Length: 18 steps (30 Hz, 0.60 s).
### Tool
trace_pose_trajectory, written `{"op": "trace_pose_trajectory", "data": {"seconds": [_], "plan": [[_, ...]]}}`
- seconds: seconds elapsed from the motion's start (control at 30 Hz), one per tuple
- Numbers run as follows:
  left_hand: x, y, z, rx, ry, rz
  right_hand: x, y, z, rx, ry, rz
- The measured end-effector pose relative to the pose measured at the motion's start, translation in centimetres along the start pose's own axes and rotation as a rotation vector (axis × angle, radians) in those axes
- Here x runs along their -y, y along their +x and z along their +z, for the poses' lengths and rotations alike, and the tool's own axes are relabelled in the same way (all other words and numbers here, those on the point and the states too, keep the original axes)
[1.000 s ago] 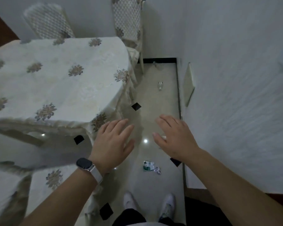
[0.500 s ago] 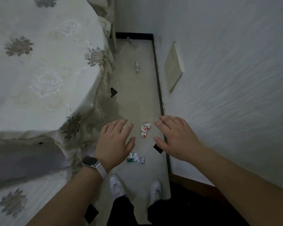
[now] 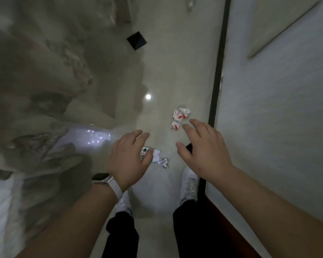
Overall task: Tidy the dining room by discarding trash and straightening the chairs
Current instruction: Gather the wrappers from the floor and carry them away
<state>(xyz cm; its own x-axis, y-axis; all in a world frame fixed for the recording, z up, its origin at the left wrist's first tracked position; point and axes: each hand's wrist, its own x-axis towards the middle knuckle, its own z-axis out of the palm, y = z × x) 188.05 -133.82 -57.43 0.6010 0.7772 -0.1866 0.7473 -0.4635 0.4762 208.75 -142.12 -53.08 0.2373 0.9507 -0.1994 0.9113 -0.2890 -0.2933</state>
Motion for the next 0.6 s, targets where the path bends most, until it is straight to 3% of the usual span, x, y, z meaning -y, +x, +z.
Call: {"op": "trace_pose_trajectory", "data": {"seconds": [0.37, 0.5, 0.6], "plan": [[9.6, 0.4, 27.8, 0.138, -0.153, -0.396, -13.7, 6.7, 24.0, 0.171, 0.011, 0.014], [12.5, 1.2, 34.3, 0.151, -0.243, -0.443, -17.3, 9.4, 31.0, 0.18, -0.013, 0.03], [14.4, 1.6, 38.3, 0.174, -0.166, -0.442, -19.4, 12.0, 35.2, 0.143, -0.024, 0.027]]}}
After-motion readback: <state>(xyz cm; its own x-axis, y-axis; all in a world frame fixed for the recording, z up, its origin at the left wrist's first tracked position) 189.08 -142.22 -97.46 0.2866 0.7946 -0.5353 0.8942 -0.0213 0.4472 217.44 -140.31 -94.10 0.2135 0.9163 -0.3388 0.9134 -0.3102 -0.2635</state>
